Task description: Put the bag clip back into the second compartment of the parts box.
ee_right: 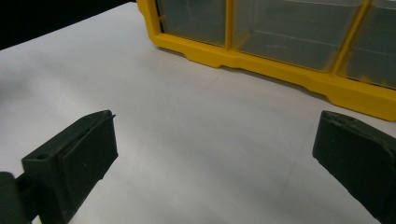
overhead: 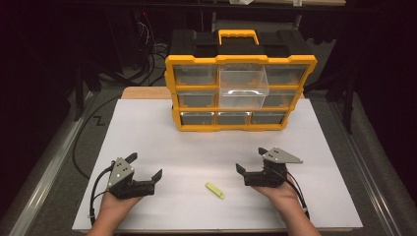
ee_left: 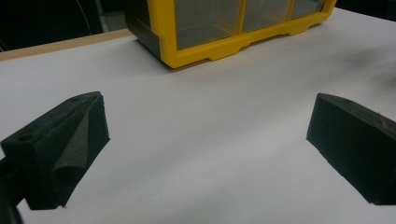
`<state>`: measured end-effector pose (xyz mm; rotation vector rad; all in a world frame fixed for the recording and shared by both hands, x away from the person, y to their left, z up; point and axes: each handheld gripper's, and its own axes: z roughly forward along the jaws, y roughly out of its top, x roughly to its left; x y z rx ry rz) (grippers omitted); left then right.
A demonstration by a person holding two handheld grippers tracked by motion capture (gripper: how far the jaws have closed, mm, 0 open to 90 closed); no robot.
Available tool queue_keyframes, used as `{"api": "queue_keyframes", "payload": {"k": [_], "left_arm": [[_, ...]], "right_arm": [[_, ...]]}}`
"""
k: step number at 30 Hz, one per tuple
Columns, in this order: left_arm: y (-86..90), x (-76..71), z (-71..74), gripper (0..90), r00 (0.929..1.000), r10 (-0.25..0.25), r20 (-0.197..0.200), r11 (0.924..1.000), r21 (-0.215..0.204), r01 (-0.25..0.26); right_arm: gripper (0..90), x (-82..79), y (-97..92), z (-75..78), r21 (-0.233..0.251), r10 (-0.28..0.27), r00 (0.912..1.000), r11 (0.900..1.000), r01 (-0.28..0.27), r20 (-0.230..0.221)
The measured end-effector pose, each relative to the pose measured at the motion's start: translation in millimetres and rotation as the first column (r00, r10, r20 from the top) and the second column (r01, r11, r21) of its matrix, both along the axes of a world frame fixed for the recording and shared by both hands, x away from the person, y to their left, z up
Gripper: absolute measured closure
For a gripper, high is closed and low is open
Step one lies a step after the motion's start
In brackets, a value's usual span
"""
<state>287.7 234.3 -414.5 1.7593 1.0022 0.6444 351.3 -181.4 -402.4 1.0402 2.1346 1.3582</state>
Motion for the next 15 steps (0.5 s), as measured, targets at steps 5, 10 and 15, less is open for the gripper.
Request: {"api": "queue_keyframes", "payload": {"k": [5,10,15], "left_arm": [[-1.8,-1.0,0.2,0.4,0.9998,-0.018,0.011,0.9998,0.01,0.018],[-2.5,-1.4,1.1,0.4,0.9995,-0.027,0.018,0.9996,0.011,0.027],[-3.2,-1.7,1.3,0.6,0.9994,-0.027,0.02,0.9996,0.008,0.027]], "right_arm": [[2.8,6.3,20.6,-1.6,0.0,0.03,0.9995,0.9995,-0.03,-0.014],[7.0,0.8,34.0,-7.3,-0.044,0.093,0.9946,0.9945,-0.095,-0.047],[12.5,-10.9,45.9,-13.9,-0.065,0.169,0.9797,0.9821,-0.177,-0.108]]}}
